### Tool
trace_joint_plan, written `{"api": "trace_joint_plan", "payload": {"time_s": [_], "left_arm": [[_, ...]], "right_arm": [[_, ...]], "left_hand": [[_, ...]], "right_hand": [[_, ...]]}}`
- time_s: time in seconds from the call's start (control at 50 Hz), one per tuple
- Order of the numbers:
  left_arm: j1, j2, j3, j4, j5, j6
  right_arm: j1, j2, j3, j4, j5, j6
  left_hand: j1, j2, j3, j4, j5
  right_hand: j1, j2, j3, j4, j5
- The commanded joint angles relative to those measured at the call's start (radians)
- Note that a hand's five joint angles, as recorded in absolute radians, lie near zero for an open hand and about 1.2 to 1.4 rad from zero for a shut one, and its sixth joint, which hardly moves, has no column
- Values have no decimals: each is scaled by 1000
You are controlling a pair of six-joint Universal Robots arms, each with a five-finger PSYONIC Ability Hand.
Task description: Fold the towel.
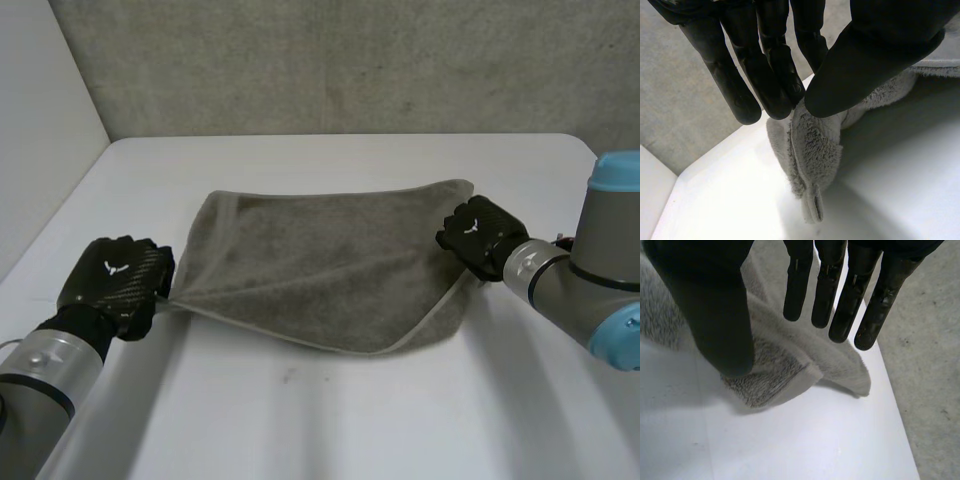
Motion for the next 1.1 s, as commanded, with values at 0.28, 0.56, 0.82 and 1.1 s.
{"api": "trace_joint_plan", "payload": {"time_s": [0.28, 0.56, 0.82, 1.1], "left_arm": [[29, 0, 44, 3, -1, 2], [32, 176, 498, -192, -4, 2], [40, 43, 717, -544, -1, 8], [9, -536, 891, -601, -14, 199]], "right_arm": [[-58, -15, -7, -23, 13, 64], [-205, -568, -251, 272, -10, 345], [-273, -505, -213, 520, -70, 221], [-28, -43, -390, 471, 223, 97]], "left_hand": [[221, 179, 180, 179, 187], [221, 179, 180, 179, 187], [221, 179, 180, 179, 187], [221, 179, 180, 179, 187]], "right_hand": [[833, 736, 739, 741, 768], [833, 736, 739, 741, 768], [833, 736, 739, 741, 768], [833, 736, 739, 741, 768]]}}
